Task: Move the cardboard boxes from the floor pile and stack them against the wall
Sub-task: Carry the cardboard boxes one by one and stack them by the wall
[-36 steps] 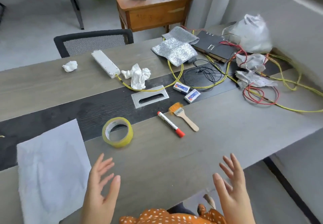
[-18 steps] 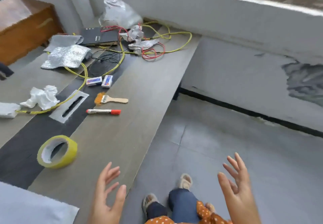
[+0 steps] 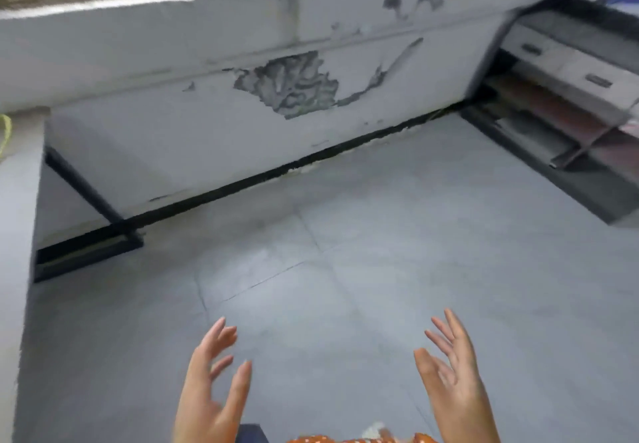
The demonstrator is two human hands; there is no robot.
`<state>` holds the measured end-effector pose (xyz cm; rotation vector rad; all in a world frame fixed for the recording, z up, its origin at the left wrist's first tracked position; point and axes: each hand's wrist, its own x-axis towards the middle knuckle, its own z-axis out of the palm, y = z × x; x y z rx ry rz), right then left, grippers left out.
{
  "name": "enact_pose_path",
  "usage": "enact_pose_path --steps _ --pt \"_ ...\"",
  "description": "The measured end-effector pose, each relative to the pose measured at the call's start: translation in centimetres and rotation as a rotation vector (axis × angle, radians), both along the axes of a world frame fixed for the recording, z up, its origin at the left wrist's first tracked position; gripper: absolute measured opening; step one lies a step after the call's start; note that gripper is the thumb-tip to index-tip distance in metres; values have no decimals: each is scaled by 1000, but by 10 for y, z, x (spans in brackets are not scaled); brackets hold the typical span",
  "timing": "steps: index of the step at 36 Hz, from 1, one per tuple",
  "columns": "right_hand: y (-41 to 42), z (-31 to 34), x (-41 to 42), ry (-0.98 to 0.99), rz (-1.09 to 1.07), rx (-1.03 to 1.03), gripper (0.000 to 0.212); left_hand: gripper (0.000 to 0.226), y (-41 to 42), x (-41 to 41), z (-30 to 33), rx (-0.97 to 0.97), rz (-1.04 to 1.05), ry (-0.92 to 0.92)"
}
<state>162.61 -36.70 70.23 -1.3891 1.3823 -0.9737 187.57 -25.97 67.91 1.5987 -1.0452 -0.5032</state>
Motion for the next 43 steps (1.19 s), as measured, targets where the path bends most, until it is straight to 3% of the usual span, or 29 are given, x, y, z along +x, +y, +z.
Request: enact_pose_path --steps 3,6,9,13,17,20,22,26,32,34,40,43 --pt "-6 2 -65 13 -115 4 86 57 -36 -57 2 -2 -136 0" --pt "-4 4 -126 9 -245 5 69 58 -71 -107 0 7 -299 -47" --pt "1 -1 -179 -23 -417 9 67 73 -106 -152 -4 11 -438 -92" --pt "16 -13 -233 -14 -612 11 73 66 -149 -211 -2 2 -635 -115" --pt "22 -24 -265 -21 -765 76 89 73 -185 -255 -3 11 -785 -122" --pt "11 -25 -285 -49 -879 94 62 61 -222 -289 -6 39 -875 -101" --pt "-2 -27 -301 -57 -951 85 56 58 -249 -313 -9 60 -930 -92" --pt "-36 -38 -337 -30 -1062 69 86 53 -311 -369 -14 66 -1045 -99" --pt "-113 -23 -385 -137 -1276 59 54 60 -418 -460 -4 39 -1220 -145" --pt "-137 -14 -405 -118 -1355 64 49 51 -450 -491 4 29 -1280 -148" --pt "-170 -5 -454 -138 -1533 83 77 59 -514 -573 1 65 -1438 -178" --pt "-177 3 -481 -145 -1617 100 50 48 -531 -619 6 100 -1490 -179"
